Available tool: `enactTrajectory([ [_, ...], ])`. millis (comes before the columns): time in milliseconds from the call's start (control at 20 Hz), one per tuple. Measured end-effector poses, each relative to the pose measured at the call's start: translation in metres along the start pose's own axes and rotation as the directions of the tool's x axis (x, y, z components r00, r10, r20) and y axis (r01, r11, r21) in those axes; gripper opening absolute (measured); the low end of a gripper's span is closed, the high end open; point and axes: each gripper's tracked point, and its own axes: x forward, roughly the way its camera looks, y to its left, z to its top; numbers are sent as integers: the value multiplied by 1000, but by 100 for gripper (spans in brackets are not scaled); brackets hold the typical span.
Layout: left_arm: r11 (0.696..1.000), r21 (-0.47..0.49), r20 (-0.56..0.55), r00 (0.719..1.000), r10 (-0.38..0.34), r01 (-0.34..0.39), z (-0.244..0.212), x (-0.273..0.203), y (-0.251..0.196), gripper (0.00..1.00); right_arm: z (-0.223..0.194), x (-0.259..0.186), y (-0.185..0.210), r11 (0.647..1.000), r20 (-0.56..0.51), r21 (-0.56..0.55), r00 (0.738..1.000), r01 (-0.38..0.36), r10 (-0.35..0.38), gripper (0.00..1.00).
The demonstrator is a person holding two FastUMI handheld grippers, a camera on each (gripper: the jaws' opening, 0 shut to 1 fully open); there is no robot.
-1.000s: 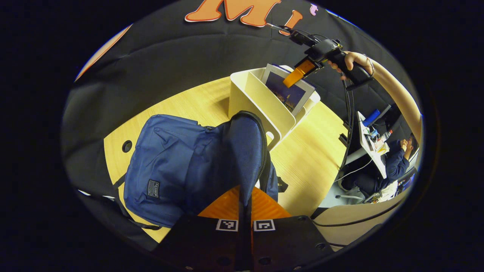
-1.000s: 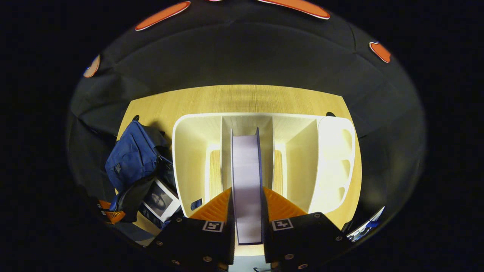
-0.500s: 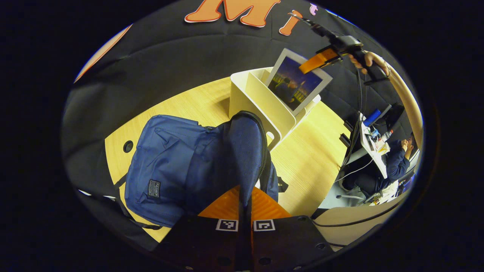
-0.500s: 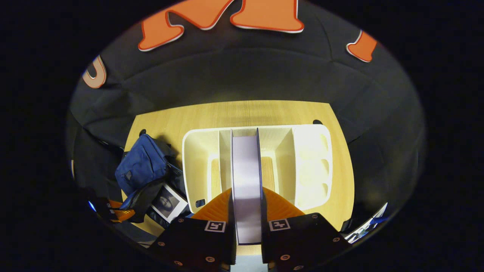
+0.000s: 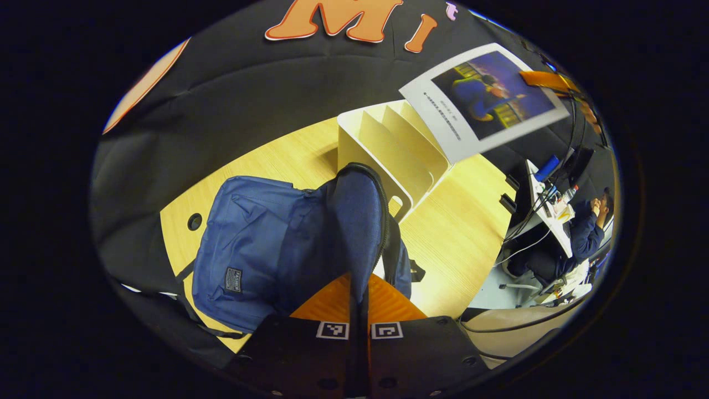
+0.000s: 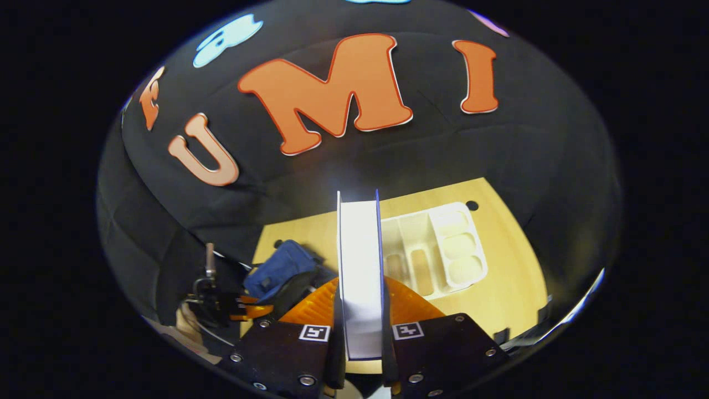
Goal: Open the schoolbag, grab two books from the bookshelf and put them into the schoolbag.
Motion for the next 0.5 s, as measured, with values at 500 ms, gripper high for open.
enactTrajectory([
  [500,996,79,3,999,50,-50,5,-14,-2,1,-184,71,13,838,6,497,967,-225,256,26],
])
